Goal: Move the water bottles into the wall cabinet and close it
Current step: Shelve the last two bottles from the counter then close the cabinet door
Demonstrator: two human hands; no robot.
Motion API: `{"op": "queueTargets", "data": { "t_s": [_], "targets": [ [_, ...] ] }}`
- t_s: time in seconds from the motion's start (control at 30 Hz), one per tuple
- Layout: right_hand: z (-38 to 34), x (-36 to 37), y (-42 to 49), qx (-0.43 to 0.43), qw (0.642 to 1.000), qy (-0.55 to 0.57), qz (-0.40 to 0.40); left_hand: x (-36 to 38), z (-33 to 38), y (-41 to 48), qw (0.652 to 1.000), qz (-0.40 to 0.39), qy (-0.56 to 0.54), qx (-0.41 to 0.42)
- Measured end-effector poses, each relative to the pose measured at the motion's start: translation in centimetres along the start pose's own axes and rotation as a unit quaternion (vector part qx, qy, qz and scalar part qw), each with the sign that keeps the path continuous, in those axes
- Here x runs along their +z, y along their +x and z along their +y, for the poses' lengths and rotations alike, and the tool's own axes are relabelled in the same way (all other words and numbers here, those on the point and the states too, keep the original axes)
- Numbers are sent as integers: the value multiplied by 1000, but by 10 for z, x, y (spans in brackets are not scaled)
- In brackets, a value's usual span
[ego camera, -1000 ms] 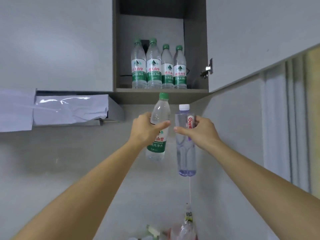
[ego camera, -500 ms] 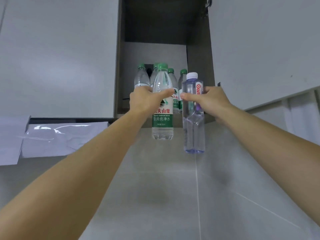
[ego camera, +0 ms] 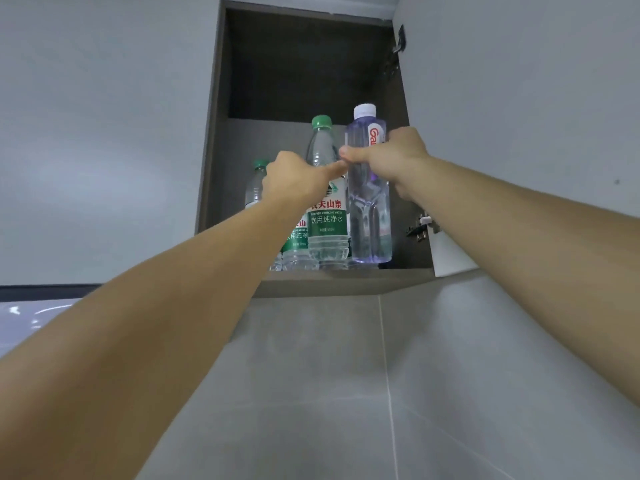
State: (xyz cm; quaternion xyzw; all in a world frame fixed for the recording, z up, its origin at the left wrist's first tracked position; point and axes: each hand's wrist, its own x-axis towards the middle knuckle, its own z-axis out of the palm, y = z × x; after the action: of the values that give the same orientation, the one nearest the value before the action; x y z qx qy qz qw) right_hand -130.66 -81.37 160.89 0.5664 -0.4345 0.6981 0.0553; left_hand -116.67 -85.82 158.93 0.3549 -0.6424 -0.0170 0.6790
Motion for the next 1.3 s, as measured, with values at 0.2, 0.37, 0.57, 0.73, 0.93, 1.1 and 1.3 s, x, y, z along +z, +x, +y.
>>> {"op": "queueTargets", "data": {
  "t_s": [0.2,0.37,0.57,0.73,0.93,1.1,1.3],
  "targets": [
    [30,20,15,13,1000,-24,10,26,-19,5,999,7,45,3],
    [44,17,24,18,997,-74,14,43,-18,3,996,13,92,20],
    [63,21,25,-5,991,-124,-45,55,-23,-9,982,58,156,92],
    [91,24,6,5,986,-129,-105,59,-44,-25,960,71,184,201],
    [108,24,-18,-10,986,-126,-110,57,-60,-47,953,66,184,233],
    [117,23,-26,0,987,-119,-105,57,-75,-68,955,57,163,242],
    [118,19,-35,21,985,-145,-92,57,-78,-75,957,41,165,234]
  ]
}}
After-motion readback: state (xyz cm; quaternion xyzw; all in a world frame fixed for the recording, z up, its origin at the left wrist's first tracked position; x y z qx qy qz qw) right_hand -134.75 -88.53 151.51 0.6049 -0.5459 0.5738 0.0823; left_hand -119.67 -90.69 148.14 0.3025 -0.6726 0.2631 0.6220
